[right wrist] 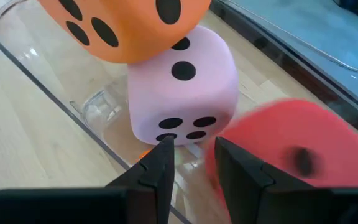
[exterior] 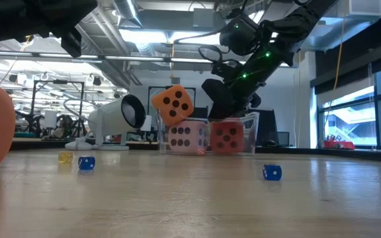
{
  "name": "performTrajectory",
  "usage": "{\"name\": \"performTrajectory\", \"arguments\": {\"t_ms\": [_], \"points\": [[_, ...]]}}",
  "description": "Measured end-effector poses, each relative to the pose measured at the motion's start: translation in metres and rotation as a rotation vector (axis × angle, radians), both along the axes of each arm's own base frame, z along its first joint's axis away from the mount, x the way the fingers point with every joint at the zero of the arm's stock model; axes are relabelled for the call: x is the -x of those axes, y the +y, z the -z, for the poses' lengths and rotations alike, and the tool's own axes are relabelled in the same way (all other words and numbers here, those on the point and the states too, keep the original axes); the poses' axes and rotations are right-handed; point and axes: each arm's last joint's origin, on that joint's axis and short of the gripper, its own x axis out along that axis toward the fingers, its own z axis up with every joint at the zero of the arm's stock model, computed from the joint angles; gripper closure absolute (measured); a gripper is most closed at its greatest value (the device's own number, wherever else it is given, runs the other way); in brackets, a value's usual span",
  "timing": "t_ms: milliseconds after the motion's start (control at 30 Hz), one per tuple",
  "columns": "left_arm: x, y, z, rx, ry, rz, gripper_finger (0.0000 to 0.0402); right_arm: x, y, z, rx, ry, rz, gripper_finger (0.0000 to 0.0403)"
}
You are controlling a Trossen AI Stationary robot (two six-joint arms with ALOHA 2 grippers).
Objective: Pick & Place Dice
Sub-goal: Put the bottom small blue die into the transparent bin
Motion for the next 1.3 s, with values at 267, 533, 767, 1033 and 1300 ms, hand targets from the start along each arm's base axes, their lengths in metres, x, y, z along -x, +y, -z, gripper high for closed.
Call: {"name": "performTrajectory", "arguments": {"t_ms": [267,533,767,1033,1300], "points": [[0.0,0.0,0.0,0.0,0.0,0.0,0.039,0.002,0.004,-0.012,0.025,-0.019,-0.027,0.0286],[0.0,0.0,0.0,0.0,0.0,0.0,0.0393,0.005,0.027,-0.031,0.13,-0.034,-0.049,0.0286],[0.0,0.0,0.0,0.0,0.0,0.0,0.0391,0.004,0.067,-0.038,0.022,-0.101,-0.221,0.0286],[0.0,0.0,0.0,0.0,0.0,0.0,0.0391,0.006,0.114,-0.038,-0.189,-0.163,-0.375,0.0286],[0.0,0.0,0.0,0.0,0.0,0.0,0.0391,0.012,0.147,-0.04,-0.153,-0.189,-0.405,0.0286]]}}
